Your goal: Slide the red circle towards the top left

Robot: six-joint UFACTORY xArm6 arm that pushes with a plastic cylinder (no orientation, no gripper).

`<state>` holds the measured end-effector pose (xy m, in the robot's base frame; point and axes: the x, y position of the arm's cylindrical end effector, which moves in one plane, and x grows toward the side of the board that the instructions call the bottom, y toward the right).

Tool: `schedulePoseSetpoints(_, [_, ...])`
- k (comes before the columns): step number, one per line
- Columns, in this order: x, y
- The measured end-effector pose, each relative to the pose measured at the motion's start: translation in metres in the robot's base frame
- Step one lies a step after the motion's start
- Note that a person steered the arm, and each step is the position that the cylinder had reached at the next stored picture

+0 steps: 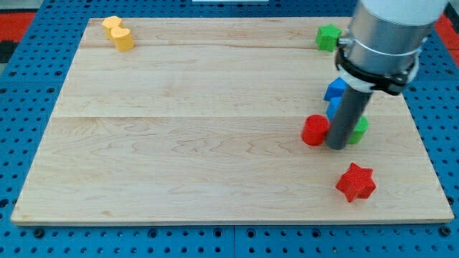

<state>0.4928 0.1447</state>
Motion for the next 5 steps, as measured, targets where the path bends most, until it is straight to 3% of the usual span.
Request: schedulePoseSetpoints(5, [-0.1,-0.109])
